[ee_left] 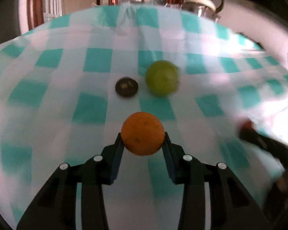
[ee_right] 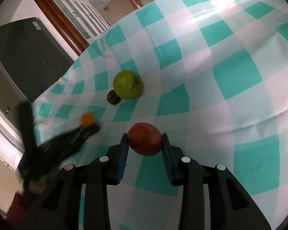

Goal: Organize fruits
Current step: 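Carry the tangerine and red tomato to the white box and lower them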

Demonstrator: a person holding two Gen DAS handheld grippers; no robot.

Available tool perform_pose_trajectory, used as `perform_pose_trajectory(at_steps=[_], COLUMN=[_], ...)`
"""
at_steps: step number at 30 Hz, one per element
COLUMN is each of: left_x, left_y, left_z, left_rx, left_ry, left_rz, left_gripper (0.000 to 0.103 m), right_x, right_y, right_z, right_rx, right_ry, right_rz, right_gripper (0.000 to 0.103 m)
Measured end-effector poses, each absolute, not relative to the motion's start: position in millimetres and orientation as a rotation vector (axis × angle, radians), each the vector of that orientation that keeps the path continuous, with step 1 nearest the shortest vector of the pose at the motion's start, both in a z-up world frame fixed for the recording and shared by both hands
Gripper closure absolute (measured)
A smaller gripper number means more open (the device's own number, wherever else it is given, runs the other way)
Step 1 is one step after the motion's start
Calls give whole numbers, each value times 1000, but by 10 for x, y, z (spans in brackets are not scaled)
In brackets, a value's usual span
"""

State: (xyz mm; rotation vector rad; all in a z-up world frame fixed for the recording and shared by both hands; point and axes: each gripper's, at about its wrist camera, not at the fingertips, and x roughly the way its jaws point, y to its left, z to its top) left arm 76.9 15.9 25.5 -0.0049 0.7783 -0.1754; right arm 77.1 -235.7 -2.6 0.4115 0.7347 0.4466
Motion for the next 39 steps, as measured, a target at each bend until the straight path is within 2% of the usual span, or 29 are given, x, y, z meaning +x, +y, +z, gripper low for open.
perform_pose_trajectory(at_steps=[7, 11, 32, 39], left_x=[-102, -114, -90, -853], left_y=[507, 588, 563, 542], left_z=[118, 107, 131, 251], left_rx=[-249, -339, -343, -220], left_ry=[776, 745, 757, 749], left_rz=[-191, -193, -205, -107], left_gripper=[63, 63, 62, 62], right_x=[765, 772, 802, -8], right_y=[-2351, -2357, -2336, -2248], right_z=[-27, -25, -45, 111], right_rx=[408, 409, 392, 352], right_ry=[736, 737, 774, 745], right_rz=[446, 442, 398, 393], right_gripper=[68, 68, 68, 68])
